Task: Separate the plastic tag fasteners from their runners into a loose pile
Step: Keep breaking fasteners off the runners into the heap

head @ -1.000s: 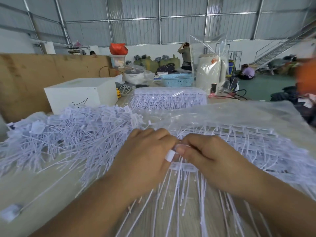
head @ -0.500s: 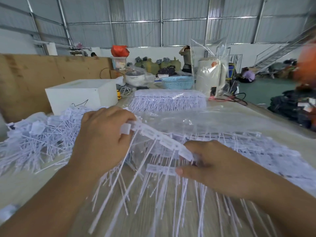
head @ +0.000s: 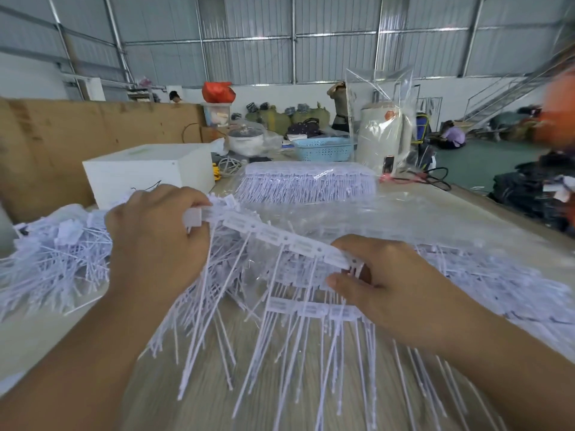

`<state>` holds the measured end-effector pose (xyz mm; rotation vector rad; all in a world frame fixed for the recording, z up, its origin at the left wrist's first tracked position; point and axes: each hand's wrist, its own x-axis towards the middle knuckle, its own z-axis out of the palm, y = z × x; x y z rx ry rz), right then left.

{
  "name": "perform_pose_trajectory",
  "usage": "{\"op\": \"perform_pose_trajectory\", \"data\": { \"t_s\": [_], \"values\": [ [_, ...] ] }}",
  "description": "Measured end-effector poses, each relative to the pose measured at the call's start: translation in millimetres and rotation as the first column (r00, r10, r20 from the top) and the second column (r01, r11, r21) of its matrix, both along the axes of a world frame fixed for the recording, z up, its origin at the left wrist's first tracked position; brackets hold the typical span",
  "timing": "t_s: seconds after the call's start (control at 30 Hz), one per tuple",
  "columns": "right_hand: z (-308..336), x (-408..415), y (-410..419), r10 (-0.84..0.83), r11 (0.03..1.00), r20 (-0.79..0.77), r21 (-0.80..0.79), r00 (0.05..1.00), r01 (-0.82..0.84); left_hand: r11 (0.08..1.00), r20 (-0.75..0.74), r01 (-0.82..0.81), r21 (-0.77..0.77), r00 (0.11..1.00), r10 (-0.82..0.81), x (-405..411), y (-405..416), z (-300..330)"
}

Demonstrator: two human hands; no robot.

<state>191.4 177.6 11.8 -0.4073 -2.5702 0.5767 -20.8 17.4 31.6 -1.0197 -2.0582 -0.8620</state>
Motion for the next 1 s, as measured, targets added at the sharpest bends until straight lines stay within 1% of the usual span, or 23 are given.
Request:
{"op": "perform_pose_trajectory", "data": {
  "t_s": [0.07,0.13,0.2,0.27,0.33,0.43,0.5,0.57,0.63,0.67,0.7,0.73,0.8,0.83,0.87,0.93,0.97,1.0],
  "values": [
    [0,0,0,-0.016,0.999,-0.038,0.029,0.999,0.017,1.000,-0.047,0.001,0.028,0.999,0.000,-1,0,1],
    [-1,1,1,0.002,0.999,-0.093,0.037,0.996,0.002,0.998,-0.065,0.056,0.026,0.996,-0.055,-3,1,1],
    [0,2,0,0.021,1.000,-0.185,0.023,0.983,-0.017,0.995,-0.075,0.098,0.007,0.992,-0.097,-3,2,-2],
    [2,3,-3,0.051,0.997,-0.335,-0.042,0.941,-0.069,0.993,-0.114,0.115,-0.042,0.986,-0.119,0,3,-4],
    [6,4,-10,0.098,0.988,-0.450,-0.064,0.888,-0.142,0.987,-0.167,0.116,-0.107,0.977,-0.133,2,4,-3],
    [8,5,-20,0.113,0.982,-0.536,-0.071,0.836,-0.178,0.975,-0.178,0.113,-0.190,0.973,-0.148,1,3,-3],
    [7,5,-22,0.075,0.969,-0.597,-0.146,0.799,-0.200,0.952,-0.146,0.112,-0.284,0.977,-0.158,2,3,-6],
    [6,4,-22,0.033,0.940,-0.660,-0.235,0.751,-0.247,0.916,-0.079,0.143,-0.375,0.980,-0.185,3,6,-8],
    [7,3,-22,-0.035,0.920,-0.687,-0.306,0.726,-0.246,0.883,0.049,0.235,-0.407,0.971,-0.236,7,8,-6],
    [7,3,-21,-0.069,0.910,-0.678,-0.343,0.732,-0.232,0.866,0.110,0.295,-0.403,0.956,-0.274,9,8,-6],
    [7,3,-21,-0.088,0.898,-0.657,-0.377,0.749,-0.226,0.857,0.128,0.347,-0.381,0.938,-0.323,10,8,-6],
    [7,2,-21,-0.089,0.883,-0.628,-0.409,0.773,-0.231,0.852,0.111,0.394,-0.344,0.918,-0.380,12,9,-6],
    [4,-1,-24,-0.051,0.835,-0.580,-0.472,0.813,-0.284,0.851,0.093,0.488,-0.193,0.873,-0.479,22,11,-7],
    [2,-2,-26,-0.020,0.805,-0.570,-0.496,0.821,-0.325,0.836,0.097,0.538,-0.110,0.843,-0.530,29,13,-7],
    [1,-3,-29,0.023,0.773,-0.569,-0.511,0.822,-0.375,0.818,0.085,0.573,-0.049,0.819,-0.568,37,15,-7],
    [-1,-5,-35,0.134,0.706,-0.594,-0.505,0.793,-0.497,0.795,0.031,0.606,0.028,0.794,-0.607,55,18,-7],
    [-2,-6,-36,0.183,0.682,-0.609,-0.487,0.772,-0.546,0.779,0.036,0.621,0.082,0.780,-0.625,61,18,-7],
    [-3,-6,-37,0.208,0.684,-0.612,-0.467,0.763,-0.561,0.756,0.070,0.638,0.150,0.756,-0.651,66,18,-6]
  ]
}}
